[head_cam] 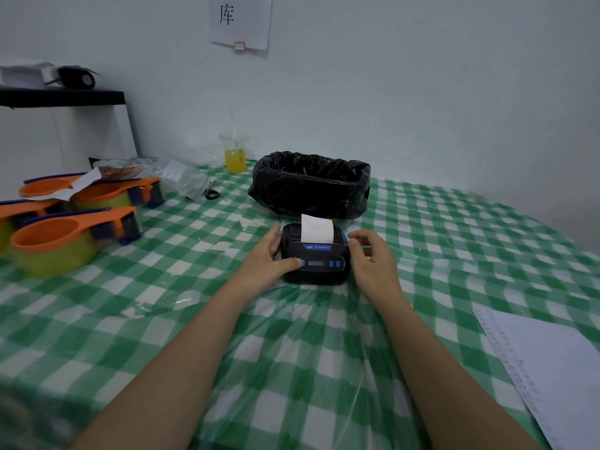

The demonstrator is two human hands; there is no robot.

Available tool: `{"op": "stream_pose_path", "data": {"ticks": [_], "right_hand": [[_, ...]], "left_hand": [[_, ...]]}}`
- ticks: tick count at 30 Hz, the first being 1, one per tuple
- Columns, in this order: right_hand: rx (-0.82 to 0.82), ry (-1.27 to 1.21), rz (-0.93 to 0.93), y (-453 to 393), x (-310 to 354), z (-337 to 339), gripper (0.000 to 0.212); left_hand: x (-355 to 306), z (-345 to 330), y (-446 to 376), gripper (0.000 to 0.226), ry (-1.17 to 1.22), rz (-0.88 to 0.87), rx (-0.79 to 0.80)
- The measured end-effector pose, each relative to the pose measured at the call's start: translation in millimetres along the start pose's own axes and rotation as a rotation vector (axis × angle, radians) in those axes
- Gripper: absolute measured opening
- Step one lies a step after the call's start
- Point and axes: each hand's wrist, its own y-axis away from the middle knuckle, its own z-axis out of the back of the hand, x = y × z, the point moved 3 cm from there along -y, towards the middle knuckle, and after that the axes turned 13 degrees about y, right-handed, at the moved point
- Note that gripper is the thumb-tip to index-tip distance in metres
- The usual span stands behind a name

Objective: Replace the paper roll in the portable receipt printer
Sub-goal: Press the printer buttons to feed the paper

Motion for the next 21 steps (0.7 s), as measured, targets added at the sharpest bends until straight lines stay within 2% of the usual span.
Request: {"op": "stream_pose_path", "data": {"ticks": [21], "right_hand": [[-0.008, 0.0, 0.006, -0.5, -0.3, -0.2, 0.011]], "left_hand": [[1.8, 1.6, -1.8, 0.09, -0.023, -0.016, 0.006]]}}
